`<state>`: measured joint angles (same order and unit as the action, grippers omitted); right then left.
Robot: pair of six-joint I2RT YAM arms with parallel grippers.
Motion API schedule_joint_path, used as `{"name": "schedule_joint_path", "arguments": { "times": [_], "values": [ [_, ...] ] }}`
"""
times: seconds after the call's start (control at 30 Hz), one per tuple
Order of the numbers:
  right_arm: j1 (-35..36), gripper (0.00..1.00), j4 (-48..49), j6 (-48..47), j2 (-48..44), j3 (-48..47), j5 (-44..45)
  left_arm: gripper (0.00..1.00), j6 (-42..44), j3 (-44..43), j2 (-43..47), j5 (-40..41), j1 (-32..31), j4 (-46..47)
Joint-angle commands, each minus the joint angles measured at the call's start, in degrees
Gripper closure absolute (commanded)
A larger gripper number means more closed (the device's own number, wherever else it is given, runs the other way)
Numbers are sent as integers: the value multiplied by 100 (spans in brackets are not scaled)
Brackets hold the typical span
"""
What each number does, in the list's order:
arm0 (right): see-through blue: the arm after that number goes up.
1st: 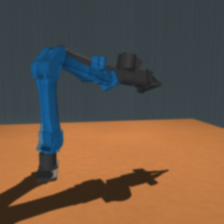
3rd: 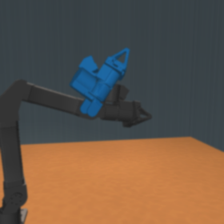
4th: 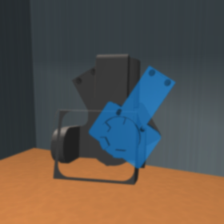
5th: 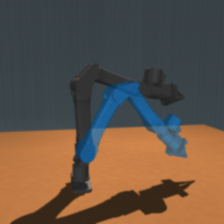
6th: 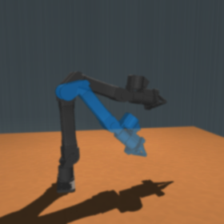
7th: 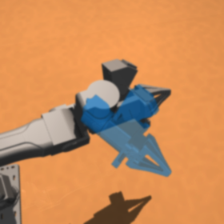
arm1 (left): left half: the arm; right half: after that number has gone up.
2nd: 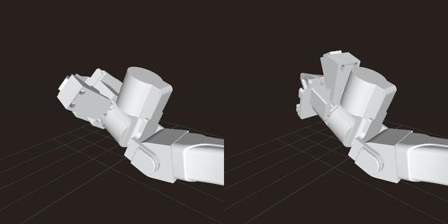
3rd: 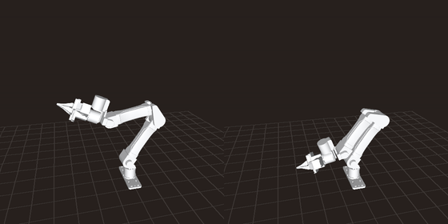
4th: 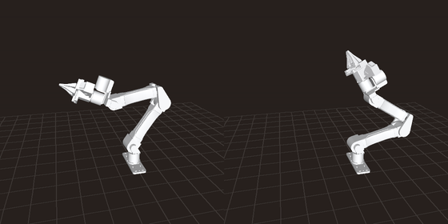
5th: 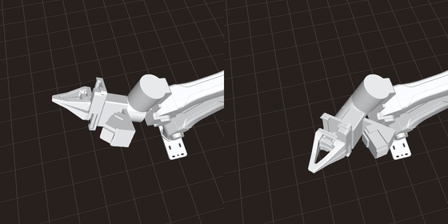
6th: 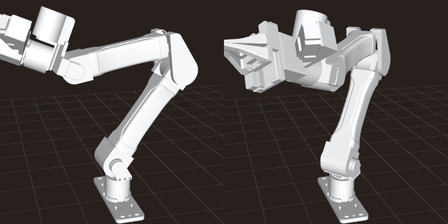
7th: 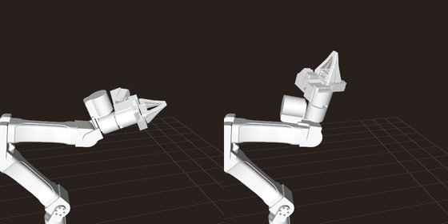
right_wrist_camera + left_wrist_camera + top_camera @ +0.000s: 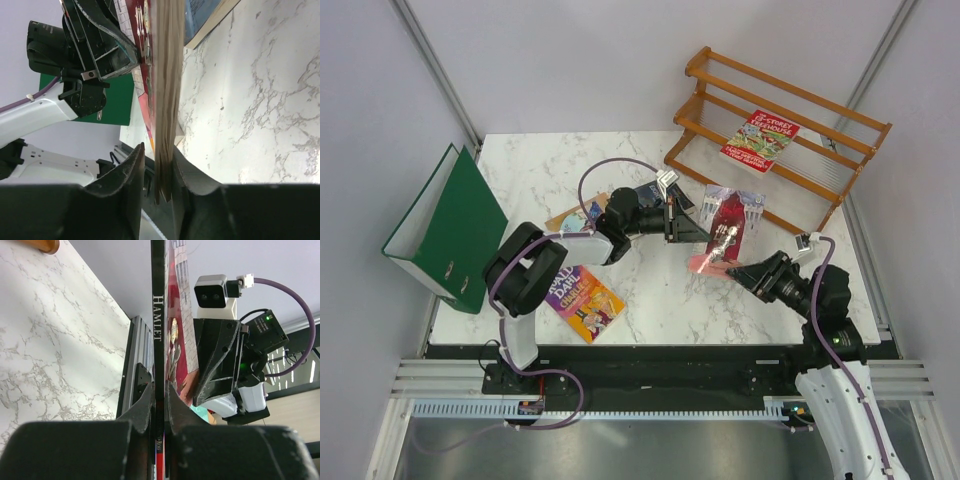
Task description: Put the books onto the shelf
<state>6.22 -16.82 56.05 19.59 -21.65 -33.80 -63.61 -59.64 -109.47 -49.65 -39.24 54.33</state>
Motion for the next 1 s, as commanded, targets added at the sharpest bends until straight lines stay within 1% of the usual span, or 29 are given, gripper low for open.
{"name": "schedule_joint_path", "arguments": {
  "times": [0.0, 0.03, 0.07, 0.13, 0.2, 0.23, 0.3, 0.33, 0.4, 0.43, 0.5, 0.53, 0.6, 0.63, 0.67, 0.73, 0.77, 0.9, 0.97],
  "values": [
    [29, 76, 231, 81, 35, 20, -206, 98, -63, -250, -39, 131, 31, 113],
    [29, 90, 232, 64, 70, 29, -206, 98, -63, -250, -57, 131, 31, 122],
    [20, 95, 240, 12, 88, 3, -214, 98, -55, -259, -57, 96, 31, 122],
    [29, 100, 240, -50, 158, -41, -171, 98, 6, -241, -39, 61, 40, 70],
    [29, 100, 249, -217, 316, -173, -144, 92, 129, -189, 57, 34, 48, -88],
    [29, 100, 249, -270, 386, -286, -101, 82, 339, -171, 101, 34, 57, -367],
    [20, 100, 275, -463, 675, -445, -83, 66, 612, -93, 302, 60, 66, -746],
    [20, 100, 302, -533, 782, -628, -83, 55, 927, -66, 382, 113, 75, -1209],
    [20, 100, 311, -752, 1114, -857, -74, 47, 1280, 39, 575, 244, 84, -1703],
    [28, 100, 311, -815, 1221, -1093, -74, 43, 1638, 83, 793, 463, 92, -2289],
    [29, 100, 311, -999, 1502, -1323, -92, 39, 1965, 259, 1041, 762, 101, -2793],
    [20, 100, 311, -1052, 1573, -1516, -100, 36, 2167, 347, 1338, 1103, 119, -2961],
    [20, 100, 311, -1157, 1792, -1675, -170, 34, 2300, 689, 1655, 1395, 145, -3331],
    [20, 100, 319, -1254, 1863, -1806, -205, 32, 2431, 786, 1962, 1753, 171, -3471],
    [28, 100, 320, -1298, 1933, -1860, -241, 31, 2502, 1004, 2139, 1913, 163, -3734],
    [29, 100, 311, -1386, 2074, -1974, -241, 28, 2643, 1199, 2420, 2247, 163, -3964],
    [20, 100, 319, -1404, 2110, -2001, -224, 28, 2661, 1374, 2657, 2301, 163, -4095],
    [29, 100, 469, -1387, 2399, -2054, -22, 27, 2740, 1718, 3098, 2416, 145, -4420],
    [29, 100, 522, -1360, 2514, -2080, 197, 25, 2828, 1745, 3265, 2819, 101, -4832]
  ]
}}
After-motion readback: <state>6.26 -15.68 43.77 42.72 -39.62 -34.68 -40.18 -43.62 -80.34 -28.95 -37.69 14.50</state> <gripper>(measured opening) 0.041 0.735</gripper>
